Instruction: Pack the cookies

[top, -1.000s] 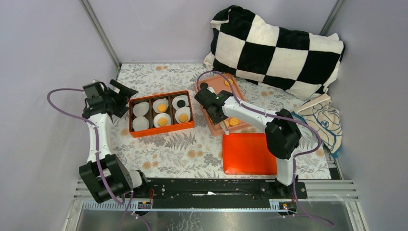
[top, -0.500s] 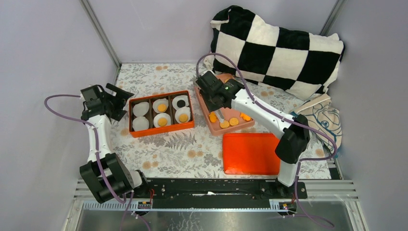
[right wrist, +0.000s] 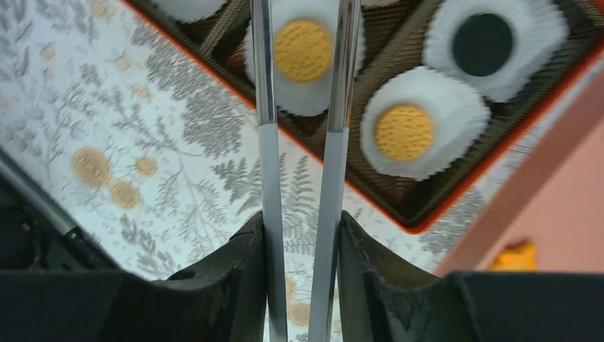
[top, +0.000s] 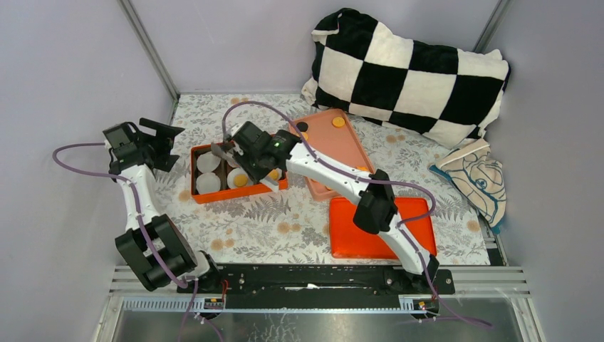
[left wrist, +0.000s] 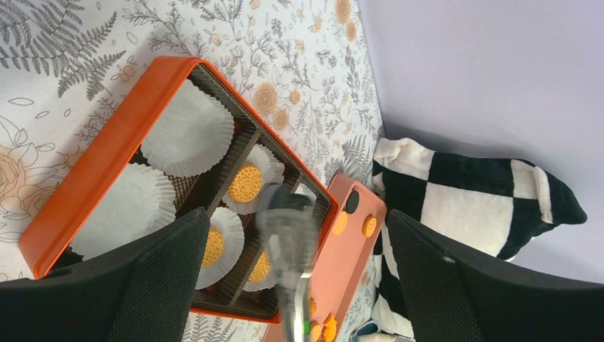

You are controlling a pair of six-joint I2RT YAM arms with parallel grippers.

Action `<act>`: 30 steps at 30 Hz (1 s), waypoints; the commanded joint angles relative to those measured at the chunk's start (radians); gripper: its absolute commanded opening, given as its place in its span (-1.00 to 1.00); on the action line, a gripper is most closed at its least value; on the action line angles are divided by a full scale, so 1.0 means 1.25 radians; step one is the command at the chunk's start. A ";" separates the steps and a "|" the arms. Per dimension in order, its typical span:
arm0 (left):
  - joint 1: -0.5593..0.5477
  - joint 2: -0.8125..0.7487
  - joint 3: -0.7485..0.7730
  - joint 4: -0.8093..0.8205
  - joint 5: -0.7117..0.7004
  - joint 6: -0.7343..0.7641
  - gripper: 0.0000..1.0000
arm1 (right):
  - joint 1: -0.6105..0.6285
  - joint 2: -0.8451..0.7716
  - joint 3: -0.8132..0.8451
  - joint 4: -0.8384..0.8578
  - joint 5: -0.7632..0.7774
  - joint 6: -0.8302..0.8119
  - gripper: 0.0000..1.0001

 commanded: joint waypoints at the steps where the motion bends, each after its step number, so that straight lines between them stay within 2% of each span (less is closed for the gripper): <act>1: 0.007 -0.027 0.035 0.009 0.002 0.012 0.97 | 0.007 -0.008 0.015 0.055 -0.095 -0.031 -0.89; 15: 0.007 -0.026 0.013 0.031 0.025 0.020 0.97 | 0.007 0.086 0.041 0.177 -0.148 -0.012 -0.88; 24: 0.006 -0.036 0.003 0.045 0.039 0.035 0.97 | 0.007 0.105 0.017 0.299 -0.021 -0.007 -1.00; 28: 0.005 -0.044 0.001 0.053 0.043 0.040 0.97 | 0.007 0.049 -0.100 0.409 0.050 -0.003 -1.00; 30: 0.007 -0.045 -0.002 0.055 0.046 0.037 0.97 | 0.007 0.067 -0.074 0.381 0.060 -0.012 -1.00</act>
